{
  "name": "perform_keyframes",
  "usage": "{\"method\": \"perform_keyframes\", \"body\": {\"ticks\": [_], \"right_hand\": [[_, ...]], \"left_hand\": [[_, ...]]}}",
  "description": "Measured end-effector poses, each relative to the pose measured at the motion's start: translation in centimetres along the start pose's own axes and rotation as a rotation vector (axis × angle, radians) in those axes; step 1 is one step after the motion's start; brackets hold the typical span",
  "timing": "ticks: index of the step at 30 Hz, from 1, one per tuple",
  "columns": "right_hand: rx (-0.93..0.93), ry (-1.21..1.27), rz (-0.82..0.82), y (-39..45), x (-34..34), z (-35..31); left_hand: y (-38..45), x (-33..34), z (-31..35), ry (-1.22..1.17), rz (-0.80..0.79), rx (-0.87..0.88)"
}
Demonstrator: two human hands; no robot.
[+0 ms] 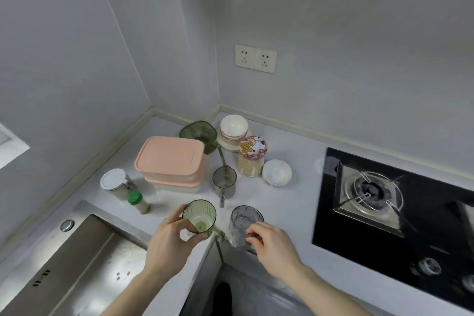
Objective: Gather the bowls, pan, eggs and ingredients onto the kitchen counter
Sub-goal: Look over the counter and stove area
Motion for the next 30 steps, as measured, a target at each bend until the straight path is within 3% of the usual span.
{"method": "perform_keyframes", "body": {"ticks": [6, 17, 25, 30], "right_hand": [[0.230, 0.066, 0.301, -14.2, -9.9, 10.5], [0.558, 0.016, 0.667, -38.7, -22.8, 25.9], [0.755, -0.022, 0.804, -49.8, -26.6, 35.7], [0.859, -0.071, 0.804, -55.5, -29.2, 43.1]], "left_hand": [[-4.2, 9.6, 13.6, -0.052, -0.157, 0.248], [-15.3, 27.8, 37.4, -0.180, -0.479, 0.609], [-20.0, 39.4, 49.6, -0.183, -0.652, 0.779], [-21.8, 48.6, 55.8, -0.185, -0.745, 0.809]]}}
Point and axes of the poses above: each hand's wrist, its own y-axis towards the middle knuckle, its own x-axis out of the palm, z = x × y, the point moved 8 cm from there along y, towards the middle knuckle, and after that the axes turned 10 degrees about -y, right-handed, at the moved point
